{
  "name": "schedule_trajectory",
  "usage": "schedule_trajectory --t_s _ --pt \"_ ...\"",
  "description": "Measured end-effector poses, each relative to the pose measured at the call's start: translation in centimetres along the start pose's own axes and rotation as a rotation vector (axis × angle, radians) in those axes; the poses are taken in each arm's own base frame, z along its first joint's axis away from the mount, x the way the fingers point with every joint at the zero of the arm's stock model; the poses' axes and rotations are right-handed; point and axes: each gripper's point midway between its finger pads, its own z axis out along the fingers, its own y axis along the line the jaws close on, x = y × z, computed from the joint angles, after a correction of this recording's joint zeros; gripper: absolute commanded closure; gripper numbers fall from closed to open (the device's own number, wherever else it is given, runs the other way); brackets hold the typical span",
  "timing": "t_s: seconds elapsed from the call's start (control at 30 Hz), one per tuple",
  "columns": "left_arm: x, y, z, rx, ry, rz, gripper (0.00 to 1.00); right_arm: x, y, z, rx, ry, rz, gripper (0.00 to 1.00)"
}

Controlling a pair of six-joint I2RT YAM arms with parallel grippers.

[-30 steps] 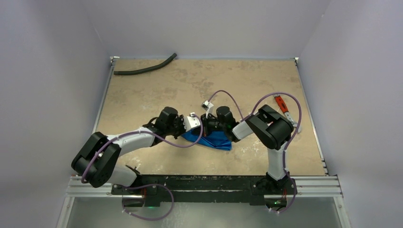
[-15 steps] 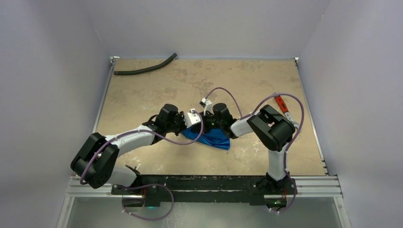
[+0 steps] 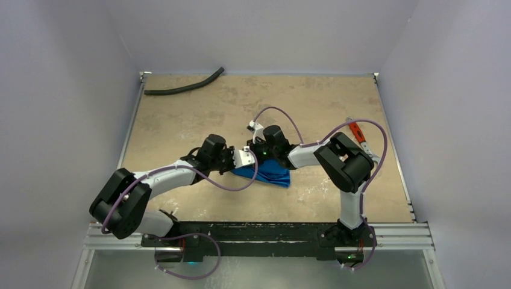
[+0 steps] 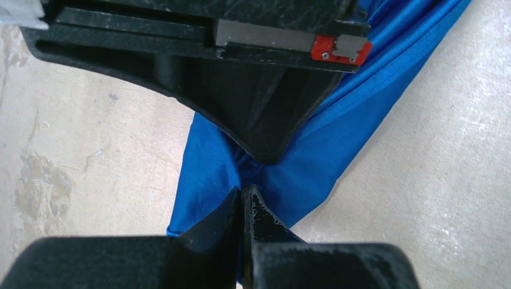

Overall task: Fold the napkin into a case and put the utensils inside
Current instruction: Stuff the top corner of the smaller-rectangle-folded napkin into the folded napkin.

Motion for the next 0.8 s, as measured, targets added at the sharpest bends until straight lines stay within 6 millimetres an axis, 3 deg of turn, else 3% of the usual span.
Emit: schedule_trajectory --t_s 0.47,0.8 --pt "-0.1 -0.5 -0.4 0.024 -0.008 0.083 1.0 1.0 0.1 0.9 -0.055 0.017 -0.008 1.0" --pt "1.7 -1.7 -0.4 0.05 0.027 0.136 1.0 0.8 0.4 0.8 -0.061 0.017 -0.004 1.0"
